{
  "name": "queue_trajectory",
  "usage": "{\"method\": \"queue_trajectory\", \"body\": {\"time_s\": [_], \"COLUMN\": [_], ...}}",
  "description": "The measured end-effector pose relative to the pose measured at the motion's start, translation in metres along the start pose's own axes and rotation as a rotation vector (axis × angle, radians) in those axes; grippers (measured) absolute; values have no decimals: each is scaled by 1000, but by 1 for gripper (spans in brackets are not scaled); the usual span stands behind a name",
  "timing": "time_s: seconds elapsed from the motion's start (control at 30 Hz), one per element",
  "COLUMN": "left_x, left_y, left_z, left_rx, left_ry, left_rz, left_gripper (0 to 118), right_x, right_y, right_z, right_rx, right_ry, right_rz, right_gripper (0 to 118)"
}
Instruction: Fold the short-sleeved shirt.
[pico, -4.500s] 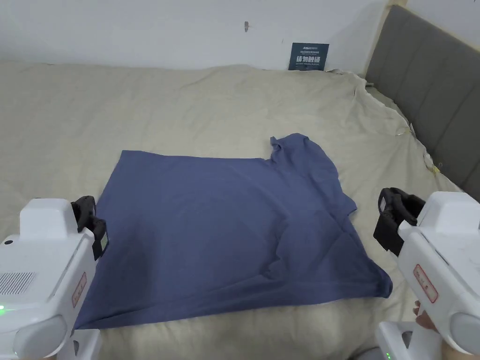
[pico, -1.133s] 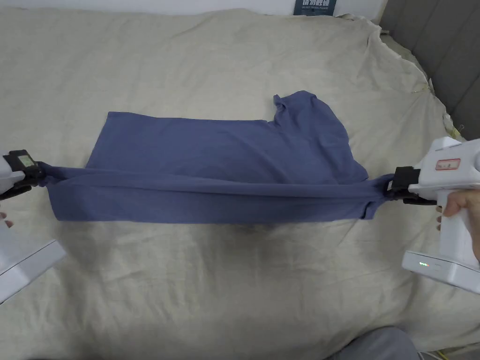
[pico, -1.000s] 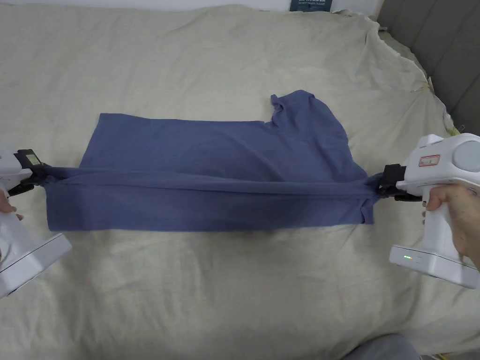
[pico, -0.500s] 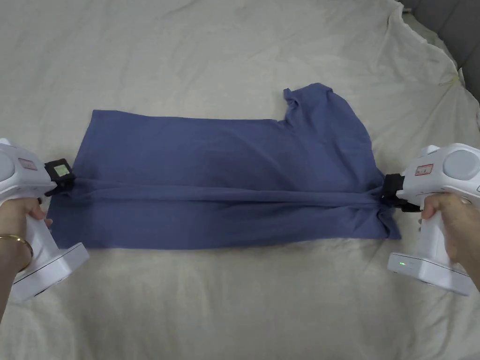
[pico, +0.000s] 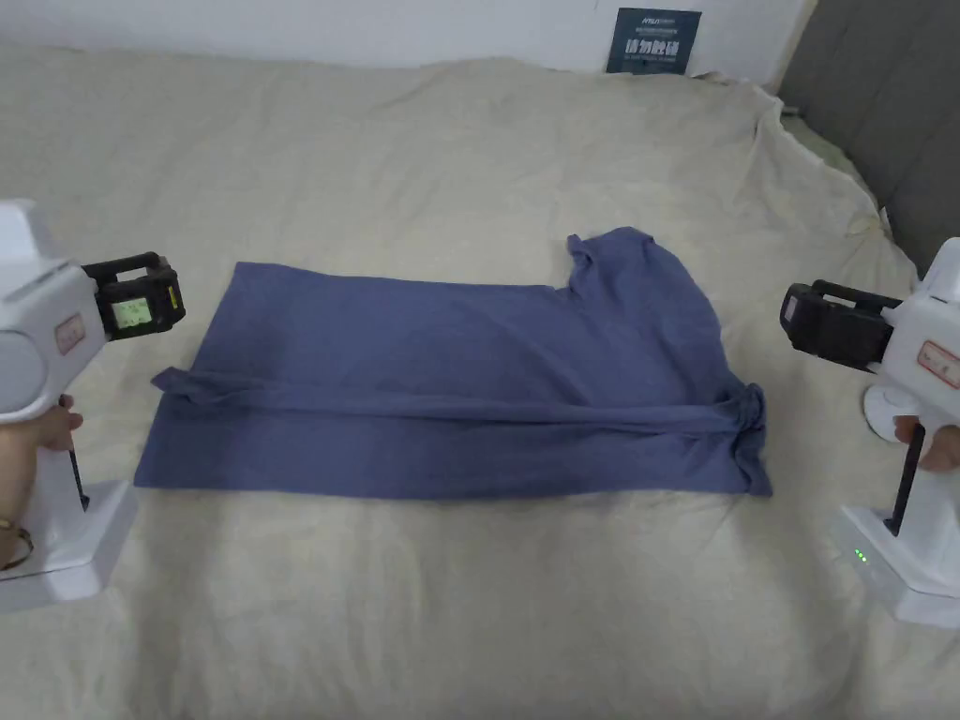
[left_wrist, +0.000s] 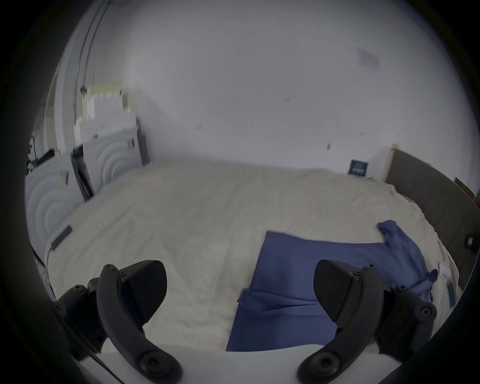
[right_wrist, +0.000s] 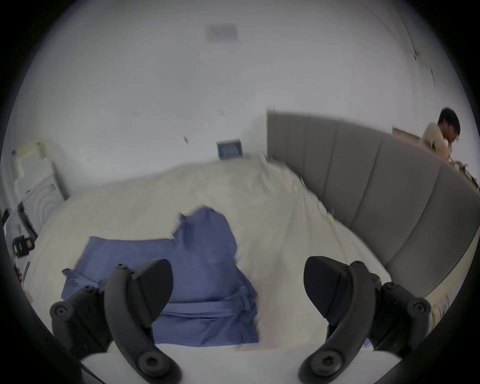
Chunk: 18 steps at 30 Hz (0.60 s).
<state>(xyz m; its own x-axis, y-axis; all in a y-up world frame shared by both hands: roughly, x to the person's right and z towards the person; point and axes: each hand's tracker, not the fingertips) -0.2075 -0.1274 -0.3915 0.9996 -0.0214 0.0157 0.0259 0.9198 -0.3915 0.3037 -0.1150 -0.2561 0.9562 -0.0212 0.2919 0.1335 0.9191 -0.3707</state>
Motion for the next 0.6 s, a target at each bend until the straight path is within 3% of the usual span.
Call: {"method": "queue_trajectory", "body": {"time_s": [0.17,0.27,0.37,0.4,0.43,0.47,0.5,0.53,0.6], "left_x": [8,9,10,11,10,10,9,7,8], "left_y": [-22,-43,-55,-59,-63,-65,-67,-68,-68], "left_z": [59,85,100,105,110,112,116,118,121], "left_rx": [51,79,75,78,84,93,107,109,105], "left_ry": [-45,-76,-96,-97,-98,-105,-113,-129,-137], "left_rz": [-54,-51,-46,-43,-36,-30,-22,-20,-13], "left_gripper": [100,78,35,12,0,0,0,0,0], "right_x": [-23,-31,-36,-37,-37,-38,-39,-39,-41], "right_y": [-19,-34,-47,-50,-54,-57,-61,-65,-69], "right_z": [65,94,115,120,123,126,129,132,135], "right_rx": [143,209,229,227,226,224,220,231,234], "right_ry": [37,5,21,33,49,57,70,80,54], "right_rz": [50,30,8,0,-7,-6,-4,-1,-7], "right_gripper": [112,111,101,85,68,45,8,0,0]}}
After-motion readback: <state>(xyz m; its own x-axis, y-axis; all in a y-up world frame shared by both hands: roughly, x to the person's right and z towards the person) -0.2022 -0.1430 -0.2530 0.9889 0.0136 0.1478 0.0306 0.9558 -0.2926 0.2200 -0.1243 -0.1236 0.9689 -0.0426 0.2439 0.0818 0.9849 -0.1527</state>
